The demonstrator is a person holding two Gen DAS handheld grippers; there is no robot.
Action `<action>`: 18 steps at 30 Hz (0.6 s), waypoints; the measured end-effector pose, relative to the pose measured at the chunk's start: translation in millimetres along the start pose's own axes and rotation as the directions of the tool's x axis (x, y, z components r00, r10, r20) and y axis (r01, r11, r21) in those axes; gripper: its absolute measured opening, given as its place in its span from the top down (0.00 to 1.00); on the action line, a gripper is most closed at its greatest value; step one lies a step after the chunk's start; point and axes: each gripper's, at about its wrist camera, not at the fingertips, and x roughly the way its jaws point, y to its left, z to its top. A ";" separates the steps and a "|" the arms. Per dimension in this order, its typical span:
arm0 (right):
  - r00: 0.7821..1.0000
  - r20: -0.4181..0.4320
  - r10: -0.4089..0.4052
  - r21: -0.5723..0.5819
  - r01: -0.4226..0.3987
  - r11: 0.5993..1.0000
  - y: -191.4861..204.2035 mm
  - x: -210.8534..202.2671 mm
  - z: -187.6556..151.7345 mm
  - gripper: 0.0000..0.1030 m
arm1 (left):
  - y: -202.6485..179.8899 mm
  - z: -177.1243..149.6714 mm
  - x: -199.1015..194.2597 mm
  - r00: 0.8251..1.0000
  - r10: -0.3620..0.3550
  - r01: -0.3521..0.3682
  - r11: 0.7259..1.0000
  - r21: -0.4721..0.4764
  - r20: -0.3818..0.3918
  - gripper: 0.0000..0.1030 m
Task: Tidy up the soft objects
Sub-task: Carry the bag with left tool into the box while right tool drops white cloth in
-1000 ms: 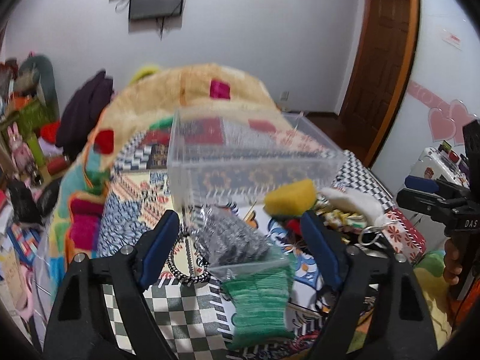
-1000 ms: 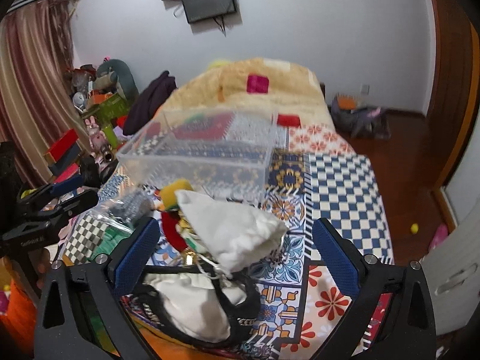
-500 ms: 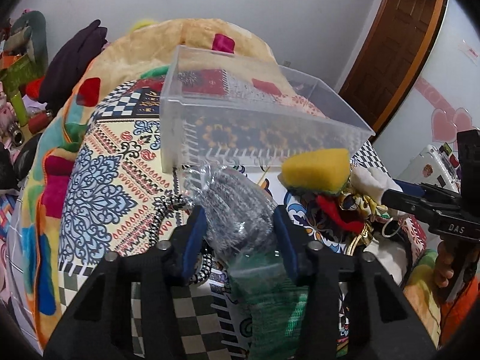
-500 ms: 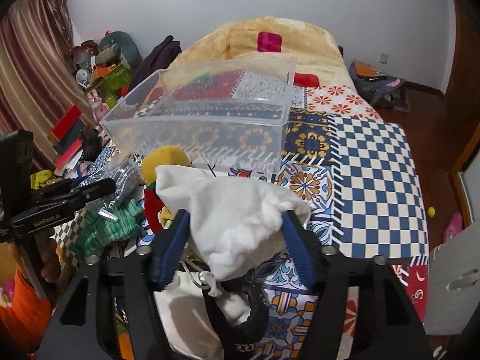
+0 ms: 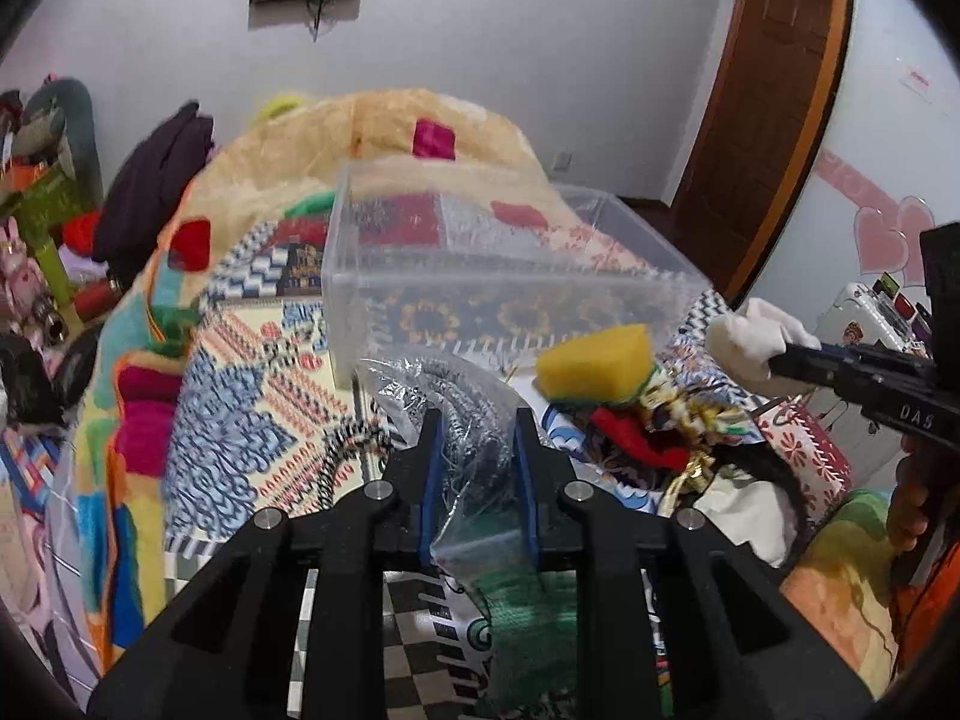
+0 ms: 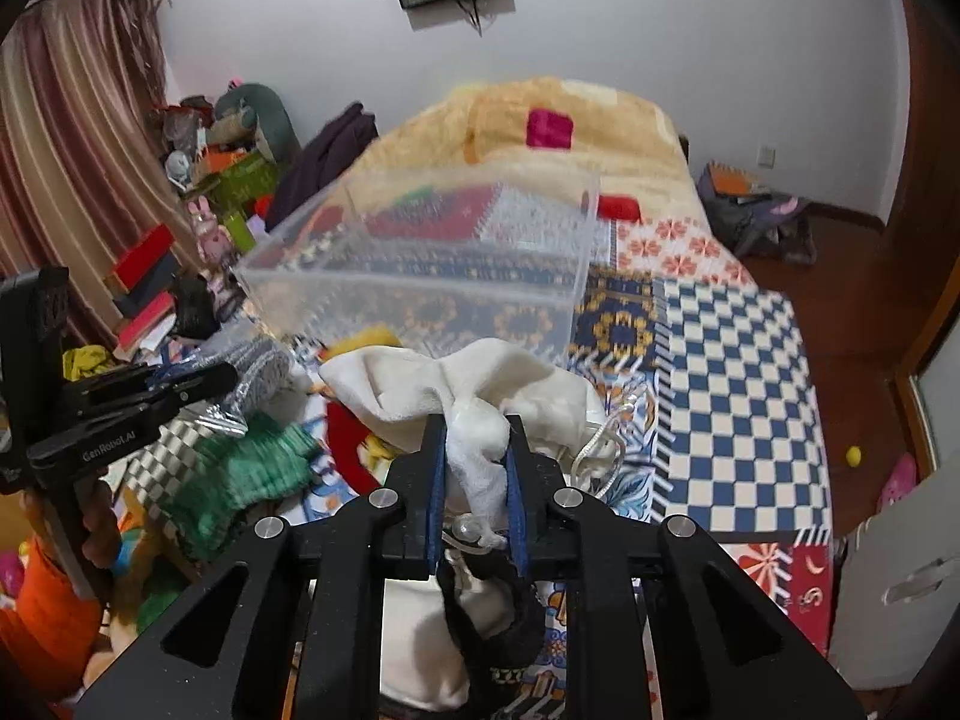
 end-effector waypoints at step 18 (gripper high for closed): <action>0.976 0.219 0.001 -0.065 0.013 0.998 21.7 -21.9 72.7 0.85 | 12.6 87.4 -37.2 0.976 0.020 -0.028 0.999 0.034 0.216 0.79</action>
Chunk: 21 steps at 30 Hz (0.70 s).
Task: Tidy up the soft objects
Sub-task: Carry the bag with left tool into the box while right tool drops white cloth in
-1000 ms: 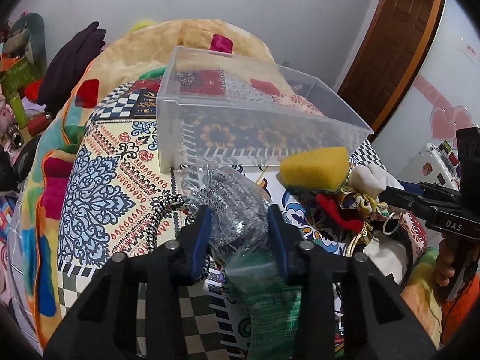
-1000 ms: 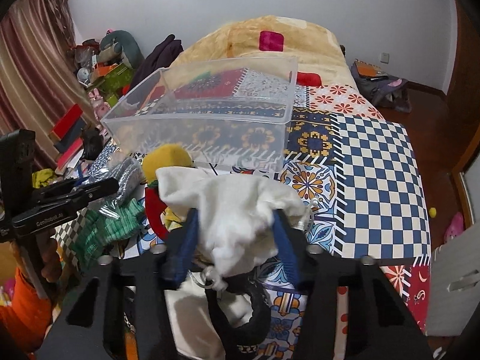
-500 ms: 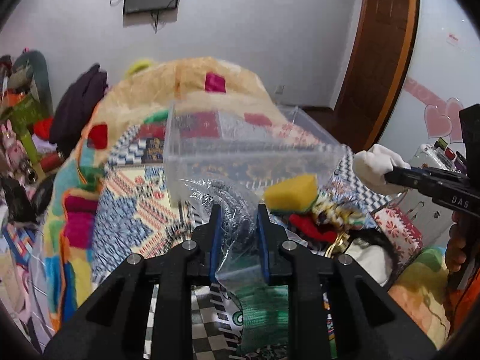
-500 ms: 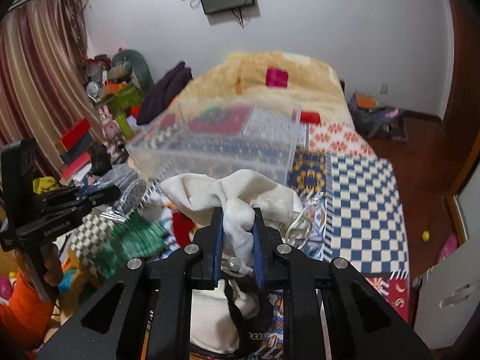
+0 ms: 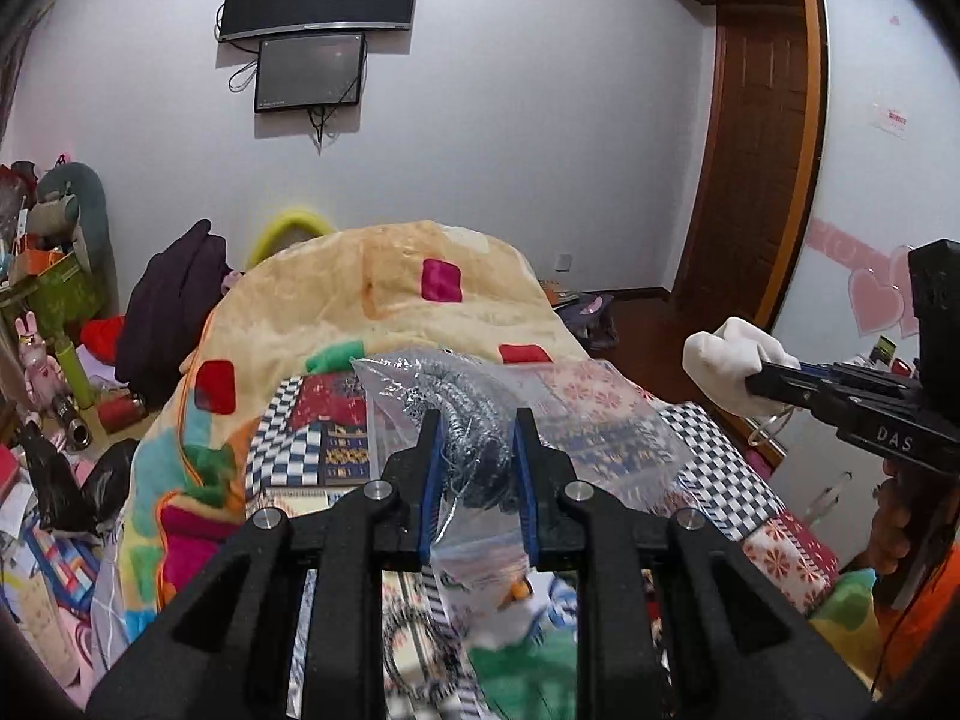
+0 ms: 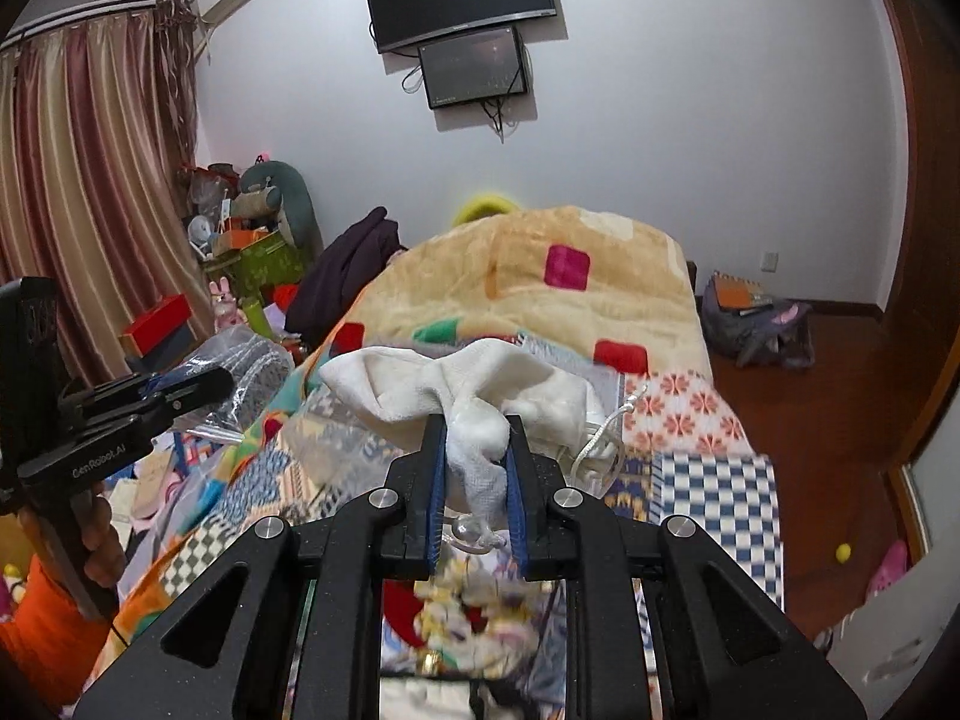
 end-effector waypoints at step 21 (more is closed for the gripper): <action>0.971 -0.226 -0.076 -0.061 0.063 0.996 -4.9 119.8 2.1 0.85 | -2.8 -12.9 155.4 0.946 0.016 0.001 0.999 0.053 -0.323 0.79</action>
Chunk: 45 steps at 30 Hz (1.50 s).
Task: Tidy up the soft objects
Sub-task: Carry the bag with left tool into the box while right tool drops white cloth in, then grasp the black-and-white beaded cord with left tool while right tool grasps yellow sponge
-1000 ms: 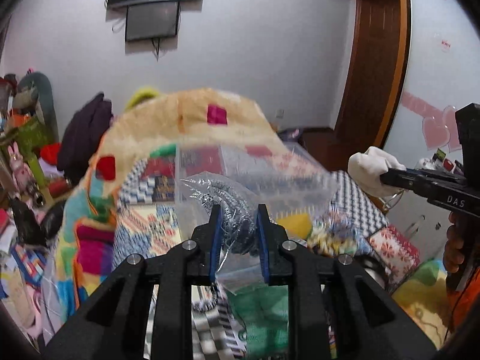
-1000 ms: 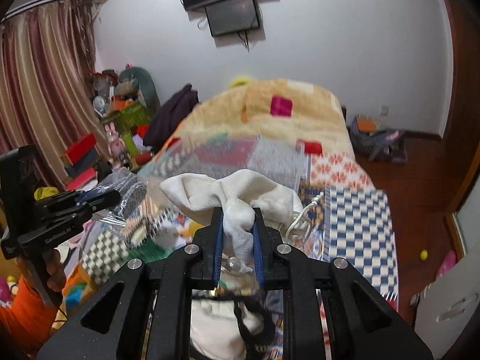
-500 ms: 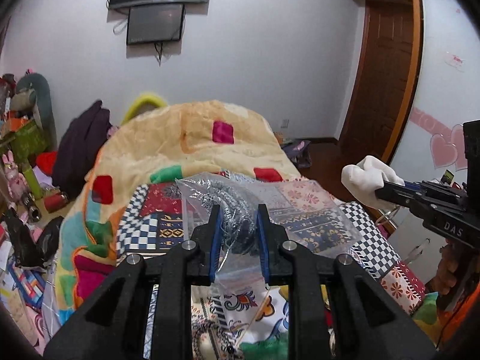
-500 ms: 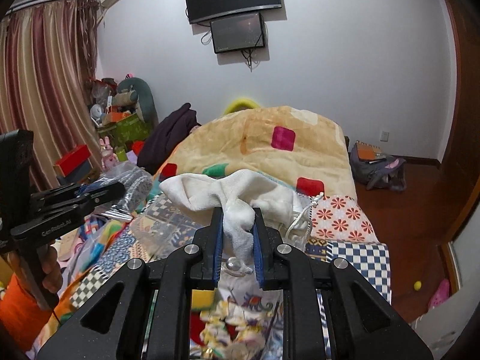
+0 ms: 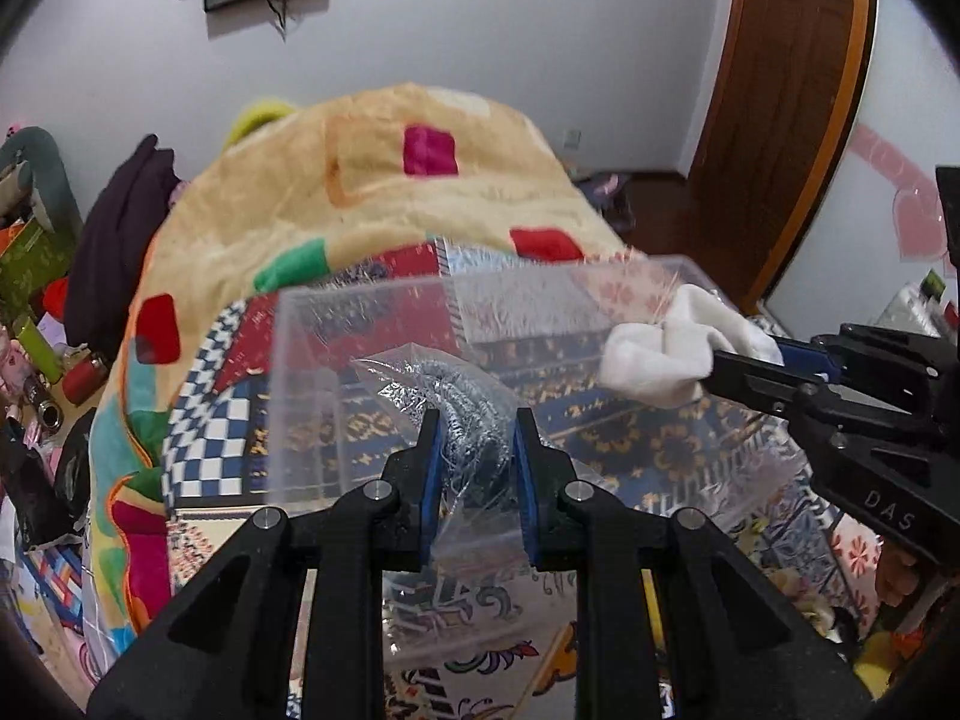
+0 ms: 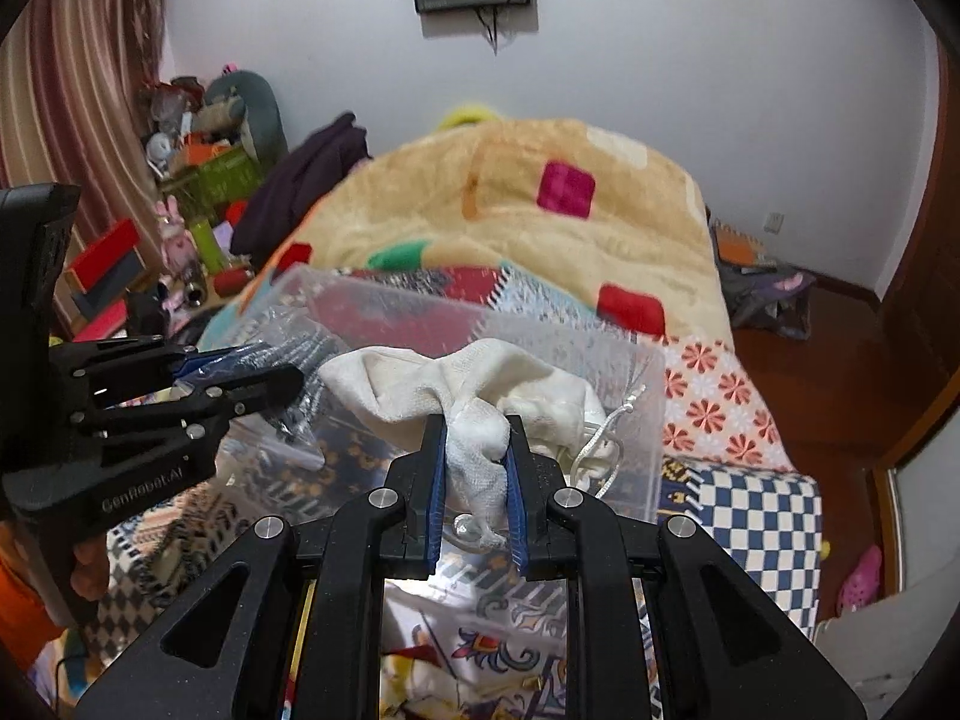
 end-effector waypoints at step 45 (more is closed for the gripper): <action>0.998 -0.005 0.064 -0.077 -0.065 0.995 45.1 -49.7 -55.7 0.12 | 23.9 -99.3 -81.6 0.990 0.137 -0.138 0.990 0.020 0.008 0.03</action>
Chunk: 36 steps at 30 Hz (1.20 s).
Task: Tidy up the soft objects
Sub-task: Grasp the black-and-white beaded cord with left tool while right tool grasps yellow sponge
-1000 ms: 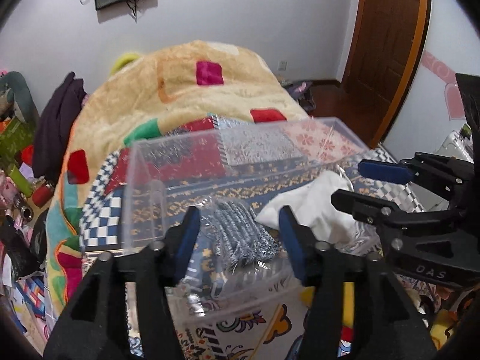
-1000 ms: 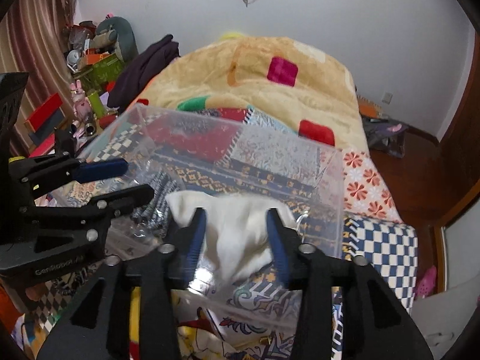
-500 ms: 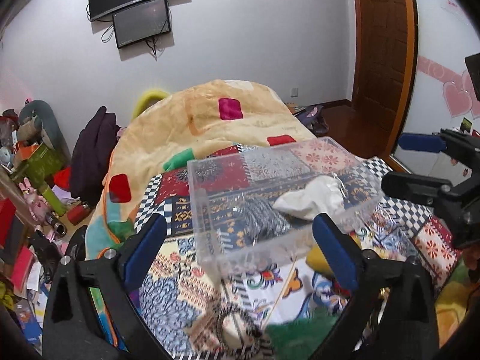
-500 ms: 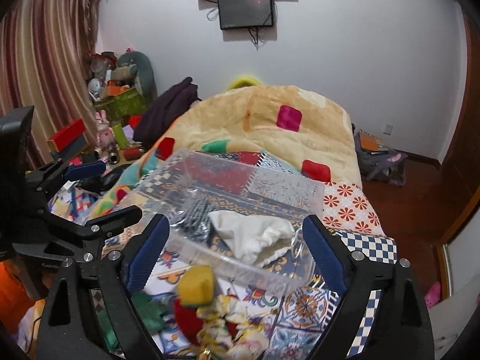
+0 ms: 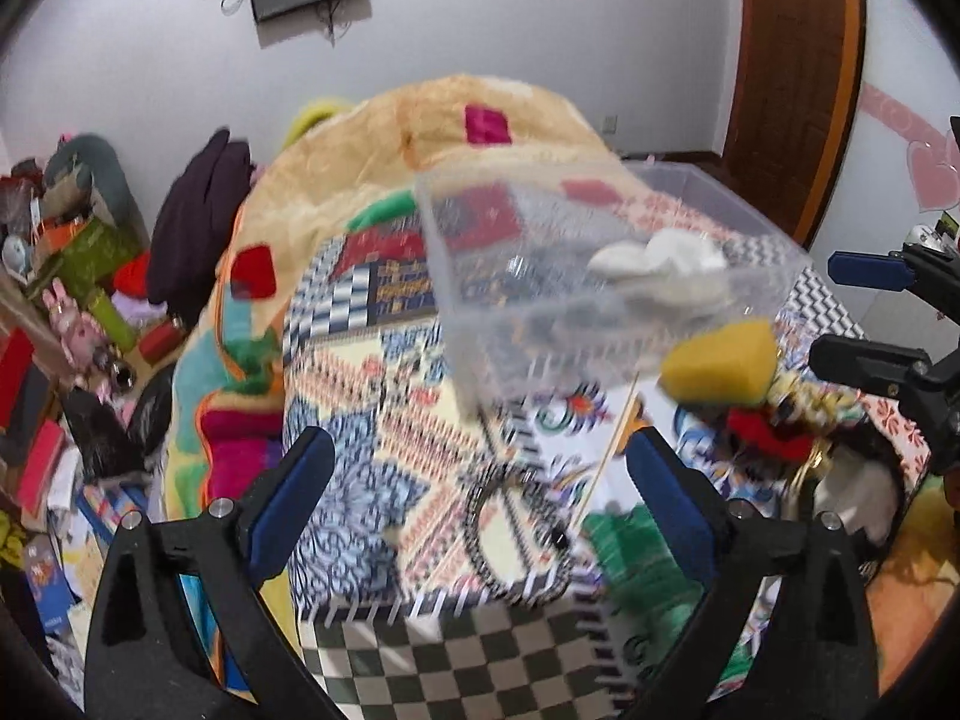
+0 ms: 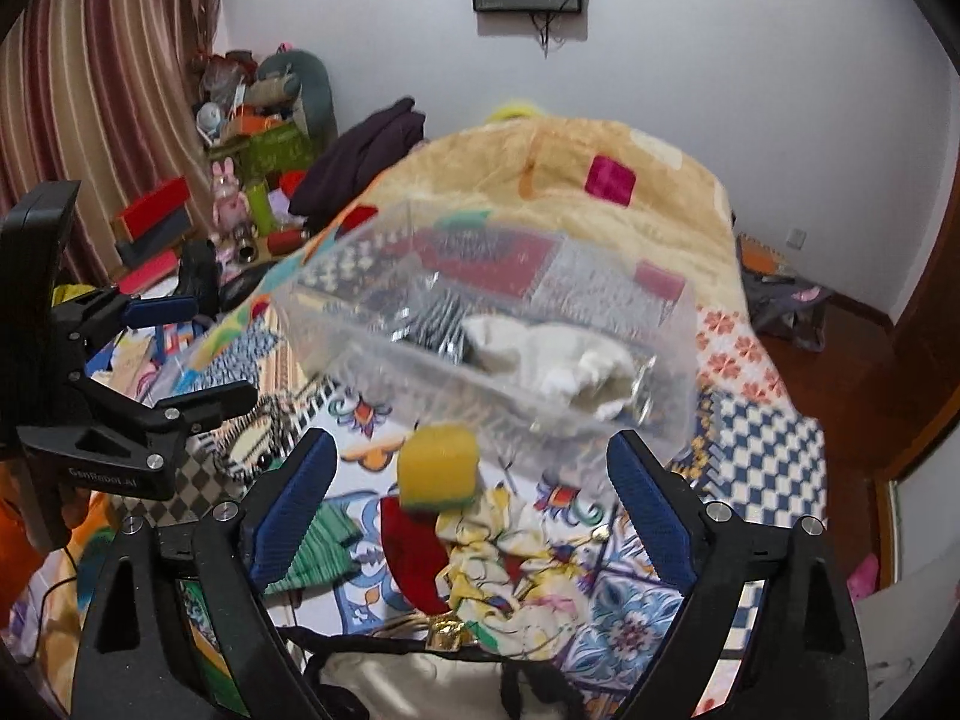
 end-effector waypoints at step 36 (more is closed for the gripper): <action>0.998 0.033 0.057 0.001 -0.057 0.998 2.9 -10.2 -2.6 0.68 | 10.2 -8.8 -5.3 0.999 -0.021 0.021 1.000 -0.020 0.034 0.95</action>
